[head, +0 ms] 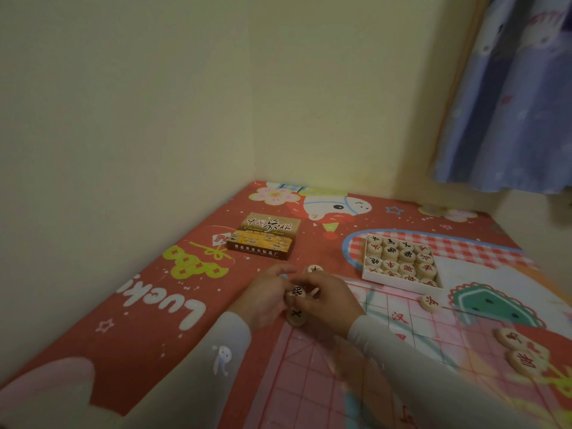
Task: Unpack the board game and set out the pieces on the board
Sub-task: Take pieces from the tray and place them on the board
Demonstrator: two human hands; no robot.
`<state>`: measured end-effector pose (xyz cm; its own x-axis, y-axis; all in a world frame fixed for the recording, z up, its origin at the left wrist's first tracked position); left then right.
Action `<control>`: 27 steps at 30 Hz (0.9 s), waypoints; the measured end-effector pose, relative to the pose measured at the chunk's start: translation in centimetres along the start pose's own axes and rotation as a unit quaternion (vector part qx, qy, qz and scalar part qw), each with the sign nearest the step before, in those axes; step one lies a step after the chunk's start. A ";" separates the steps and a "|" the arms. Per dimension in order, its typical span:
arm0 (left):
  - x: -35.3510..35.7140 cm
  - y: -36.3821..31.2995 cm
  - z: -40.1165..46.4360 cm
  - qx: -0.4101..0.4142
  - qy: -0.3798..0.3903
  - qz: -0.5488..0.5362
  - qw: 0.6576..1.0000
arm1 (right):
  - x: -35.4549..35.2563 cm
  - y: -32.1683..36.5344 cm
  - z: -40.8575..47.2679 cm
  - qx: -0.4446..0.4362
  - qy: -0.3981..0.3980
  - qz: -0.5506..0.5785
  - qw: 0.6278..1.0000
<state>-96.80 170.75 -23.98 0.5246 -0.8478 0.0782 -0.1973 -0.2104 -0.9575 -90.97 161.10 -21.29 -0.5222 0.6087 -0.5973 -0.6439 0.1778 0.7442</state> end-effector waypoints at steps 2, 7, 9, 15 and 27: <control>-0.1 0.1 -0.6 -0.002 -0.004 0.019 1.000 | 0.0 -0.1 -1.0 0.012 -0.007 -0.001 1.000; -3.9 1.1 -0.9 0.048 -0.098 0.285 0.952 | 0.9 -0.7 -4.3 0.022 -0.015 -0.019 0.999; -4.9 0.9 -1.8 0.081 -0.130 0.419 0.895 | 1.4 -0.8 -5.2 0.015 -0.005 -0.046 0.999; -5.1 1.1 -3.7 0.147 -0.129 0.610 0.768 | 2.9 0.0 -6.0 -0.004 0.006 -0.052 0.999; -5.2 1.2 -2.4 0.162 -0.094 0.675 0.714 | 1.3 -0.8 -6.0 0.017 -0.010 -0.044 0.999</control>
<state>-101.78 173.67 -24.89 0.1462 -0.0857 -0.9855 -0.4425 0.8853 -0.1426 -94.48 157.07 -24.44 -0.4527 0.6044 -0.6555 -0.6676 0.2576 0.6985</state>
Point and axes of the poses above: each hand's wrist, its own z-axis towards the middle knuckle, its own x-axis out of the palm, y = z × x, the point moved 7 cm from there along z, towards the middle knuckle, and after that the axes turned 9 degrees about z, right-handed, at the moved point
